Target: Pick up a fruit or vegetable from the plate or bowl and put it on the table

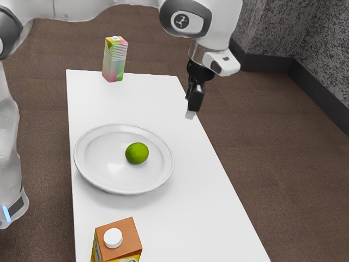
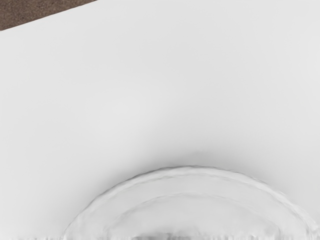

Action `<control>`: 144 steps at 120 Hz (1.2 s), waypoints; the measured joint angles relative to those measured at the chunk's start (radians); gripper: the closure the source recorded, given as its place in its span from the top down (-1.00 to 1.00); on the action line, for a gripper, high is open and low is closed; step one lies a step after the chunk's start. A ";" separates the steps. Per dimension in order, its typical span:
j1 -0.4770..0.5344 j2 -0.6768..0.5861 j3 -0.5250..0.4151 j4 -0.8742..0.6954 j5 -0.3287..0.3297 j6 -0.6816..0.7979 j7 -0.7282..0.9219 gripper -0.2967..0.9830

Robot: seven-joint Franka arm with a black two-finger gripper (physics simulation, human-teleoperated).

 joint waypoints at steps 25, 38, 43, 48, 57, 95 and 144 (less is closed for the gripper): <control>0.007 -0.046 -0.068 -0.214 -0.035 0.099 0.002 0.54; 0.010 -0.077 -0.078 -0.259 -0.042 0.131 0.004 0.54; 0.010 -0.102 -0.087 -0.279 -0.045 0.139 0.004 0.54; 0.010 -0.117 -0.098 -0.288 -0.048 0.146 0.005 0.54; 0.010 -0.143 -0.131 -0.298 -0.051 0.156 0.007 0.54; 0.007 -0.285 -0.108 -0.509 -0.062 0.229 0.014 0.54; 0.014 -0.344 -0.047 -0.702 -0.054 0.385 0.018 0.54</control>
